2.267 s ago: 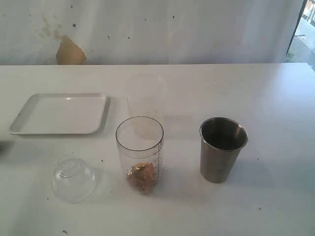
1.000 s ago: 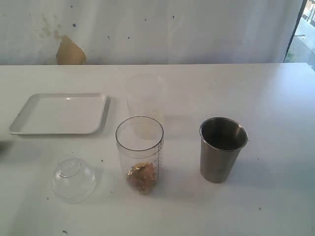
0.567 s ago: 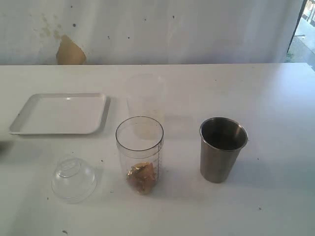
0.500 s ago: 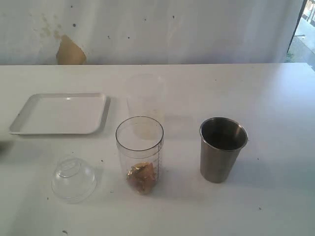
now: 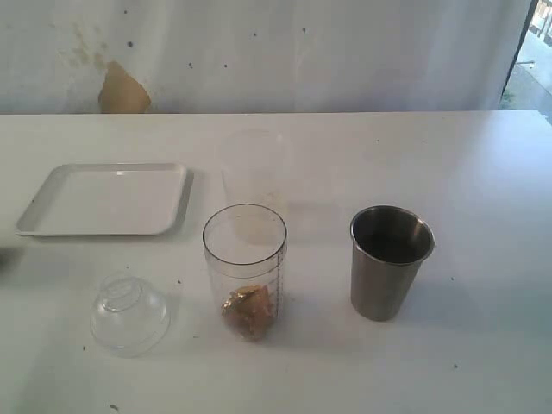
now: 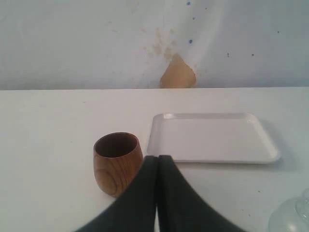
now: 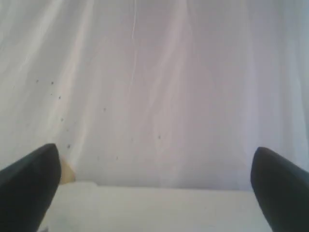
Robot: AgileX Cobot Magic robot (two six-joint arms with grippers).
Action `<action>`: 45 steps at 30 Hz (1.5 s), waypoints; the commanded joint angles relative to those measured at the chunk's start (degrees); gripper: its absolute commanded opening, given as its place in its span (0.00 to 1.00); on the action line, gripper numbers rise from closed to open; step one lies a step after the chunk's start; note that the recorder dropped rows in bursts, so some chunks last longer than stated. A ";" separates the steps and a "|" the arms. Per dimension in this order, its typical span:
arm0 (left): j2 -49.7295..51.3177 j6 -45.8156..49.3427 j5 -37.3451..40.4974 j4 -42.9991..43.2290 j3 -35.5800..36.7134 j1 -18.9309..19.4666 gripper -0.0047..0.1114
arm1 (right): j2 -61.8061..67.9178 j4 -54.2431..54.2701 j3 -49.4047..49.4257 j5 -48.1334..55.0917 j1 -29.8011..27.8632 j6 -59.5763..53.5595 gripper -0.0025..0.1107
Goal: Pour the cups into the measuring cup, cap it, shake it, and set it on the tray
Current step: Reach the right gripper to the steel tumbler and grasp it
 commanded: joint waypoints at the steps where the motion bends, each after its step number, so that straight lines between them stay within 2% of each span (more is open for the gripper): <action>1: -0.26 -0.16 -0.61 0.07 0.38 -0.08 0.04 | 10.41 -12.19 0.11 -7.69 -0.40 6.32 0.95; 8: -0.26 -0.16 -0.61 0.07 0.38 -0.08 0.04 | 31.91 -18.21 0.11 -20.72 -0.40 6.56 0.95; 17: -0.26 -0.16 -0.61 0.07 0.38 -0.08 0.04 | 62.41 -18.57 -3.20 -35.91 -0.40 -6.49 0.95; 19: -0.26 -0.16 -0.61 0.07 0.38 -0.08 0.04 | 67.94 -17.56 -4.32 -39.21 -0.40 -10.42 0.95; 22: -0.26 -0.16 -0.61 0.07 0.38 -0.08 0.04 | 76.47 -10.37 -6.93 -41.38 -0.40 -16.57 0.95; 33: -0.26 -0.16 -0.61 0.07 0.38 -0.08 0.04 | 91.58 -15.40 -15.43 -42.42 -0.40 -17.42 0.95; 45: -0.26 -0.16 -0.74 0.07 0.38 -0.08 0.04 | 96.96 -17.93 -18.80 -42.42 -0.40 -19.57 0.95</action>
